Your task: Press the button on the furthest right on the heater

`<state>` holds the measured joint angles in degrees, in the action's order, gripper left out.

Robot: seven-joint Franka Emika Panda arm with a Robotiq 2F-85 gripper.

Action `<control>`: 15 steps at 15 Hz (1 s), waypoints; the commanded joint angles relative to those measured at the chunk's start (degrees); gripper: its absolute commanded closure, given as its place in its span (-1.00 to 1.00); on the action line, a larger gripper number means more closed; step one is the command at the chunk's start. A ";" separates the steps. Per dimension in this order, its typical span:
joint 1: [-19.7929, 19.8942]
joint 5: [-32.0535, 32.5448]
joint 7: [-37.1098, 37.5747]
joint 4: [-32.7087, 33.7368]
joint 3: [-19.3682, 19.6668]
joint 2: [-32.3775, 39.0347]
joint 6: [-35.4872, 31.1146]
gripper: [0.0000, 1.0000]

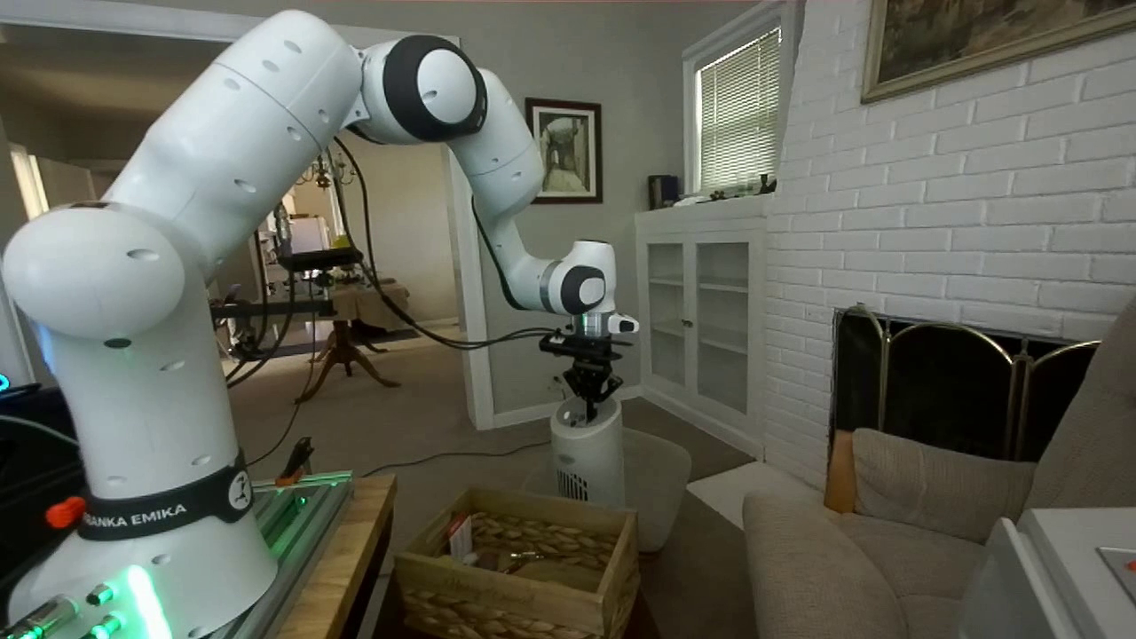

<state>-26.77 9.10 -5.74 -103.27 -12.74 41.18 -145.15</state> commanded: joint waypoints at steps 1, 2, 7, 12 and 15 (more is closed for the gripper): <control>-0.75 2.04 1.91 -0.88 0.83 0.38 -1.35 1.00; -0.73 2.11 2.16 -1.83 0.95 -0.72 -1.26 1.00; -0.83 2.78 4.39 -8.92 1.57 -9.07 -0.78 0.22; -0.47 2.95 7.70 -16.62 0.90 -19.15 1.22 -0.47; 0.34 2.35 9.21 -20.52 -0.08 -24.70 3.08 -0.92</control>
<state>-26.98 10.23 0.10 -117.53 -12.06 23.71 -143.81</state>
